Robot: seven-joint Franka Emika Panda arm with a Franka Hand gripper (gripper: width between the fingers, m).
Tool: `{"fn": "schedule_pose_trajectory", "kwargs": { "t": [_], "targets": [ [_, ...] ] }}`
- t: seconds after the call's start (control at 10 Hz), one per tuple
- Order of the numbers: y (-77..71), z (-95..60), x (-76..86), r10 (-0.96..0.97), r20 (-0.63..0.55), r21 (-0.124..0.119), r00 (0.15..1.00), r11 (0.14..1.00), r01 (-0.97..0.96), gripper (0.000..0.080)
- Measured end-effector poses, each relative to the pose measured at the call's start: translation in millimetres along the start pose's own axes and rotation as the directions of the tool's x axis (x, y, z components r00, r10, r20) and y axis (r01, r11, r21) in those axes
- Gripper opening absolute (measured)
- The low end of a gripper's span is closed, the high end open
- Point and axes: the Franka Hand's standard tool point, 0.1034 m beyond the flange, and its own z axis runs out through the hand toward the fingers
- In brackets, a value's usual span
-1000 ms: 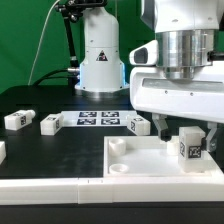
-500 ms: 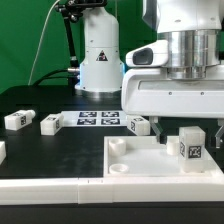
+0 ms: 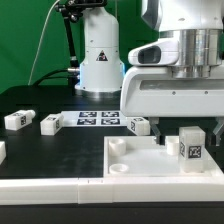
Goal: Assemble one leg
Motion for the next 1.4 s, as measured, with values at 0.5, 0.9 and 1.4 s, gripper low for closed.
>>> {"fn": "schedule_pose_trajectory", "kwargs": {
  "t": [0.5, 0.9, 1.4],
  "targets": [
    [-0.4, 0.2, -0.2, 0.061, 0.001, 0.002, 0.998, 0.998, -0.061, 0.0291],
    [4.5, 0.5, -2.7, 0.424, 0.008, -0.020, 0.906, 0.906, -0.423, 0.0291],
    [33.7, -2.0, -13.1, 0.760, -0.042, -0.114, 0.649, 0.641, -0.759, 0.0308]
  ]
}}
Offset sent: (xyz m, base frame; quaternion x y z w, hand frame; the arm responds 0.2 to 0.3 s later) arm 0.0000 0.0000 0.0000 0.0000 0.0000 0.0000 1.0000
